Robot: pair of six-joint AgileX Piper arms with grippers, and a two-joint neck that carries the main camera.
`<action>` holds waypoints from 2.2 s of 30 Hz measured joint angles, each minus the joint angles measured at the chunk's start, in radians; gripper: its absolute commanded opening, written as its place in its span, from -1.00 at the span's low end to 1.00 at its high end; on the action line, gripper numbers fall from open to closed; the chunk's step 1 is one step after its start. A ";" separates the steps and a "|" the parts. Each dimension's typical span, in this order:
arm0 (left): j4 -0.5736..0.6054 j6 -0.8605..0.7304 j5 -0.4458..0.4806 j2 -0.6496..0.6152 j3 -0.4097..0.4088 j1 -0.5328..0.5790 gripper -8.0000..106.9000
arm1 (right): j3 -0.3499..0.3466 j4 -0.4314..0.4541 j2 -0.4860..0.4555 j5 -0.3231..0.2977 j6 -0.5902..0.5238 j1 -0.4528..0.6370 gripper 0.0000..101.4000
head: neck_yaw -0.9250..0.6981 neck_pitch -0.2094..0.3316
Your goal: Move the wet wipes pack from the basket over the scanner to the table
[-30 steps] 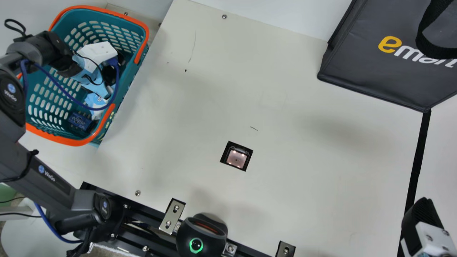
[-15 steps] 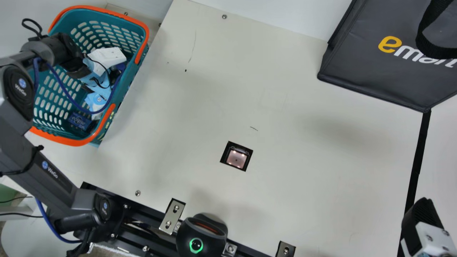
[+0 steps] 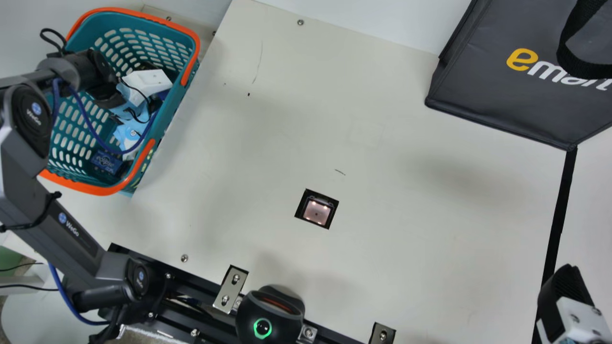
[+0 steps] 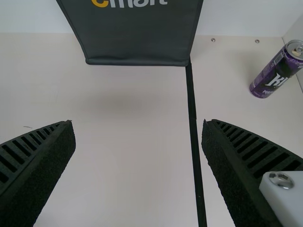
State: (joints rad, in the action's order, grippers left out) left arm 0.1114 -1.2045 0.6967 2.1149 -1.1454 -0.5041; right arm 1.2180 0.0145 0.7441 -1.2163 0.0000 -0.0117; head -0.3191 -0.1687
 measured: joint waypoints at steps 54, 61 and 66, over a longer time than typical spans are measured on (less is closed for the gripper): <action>0.364 -0.063 -0.037 -0.249 0.057 -0.080 -1.00 | 0.000 0.000 0.000 -0.001 0.000 0.000 0.87 | 0.000 0.000; 0.365 0.020 -0.076 -0.325 0.071 -0.103 -1.00 | 0.000 0.000 0.000 -0.001 0.000 0.000 0.87 | 0.000 0.000; 0.315 0.144 -0.112 -0.392 0.088 -0.101 -1.00 | 0.000 0.000 0.000 -0.001 0.000 0.000 0.87 | 0.000 0.000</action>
State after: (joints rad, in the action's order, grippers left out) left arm 0.4260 -1.0609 0.5849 1.7233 -1.0572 -0.6051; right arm 1.2180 0.0145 0.7441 -1.2171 0.0000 -0.0117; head -0.3191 -0.1687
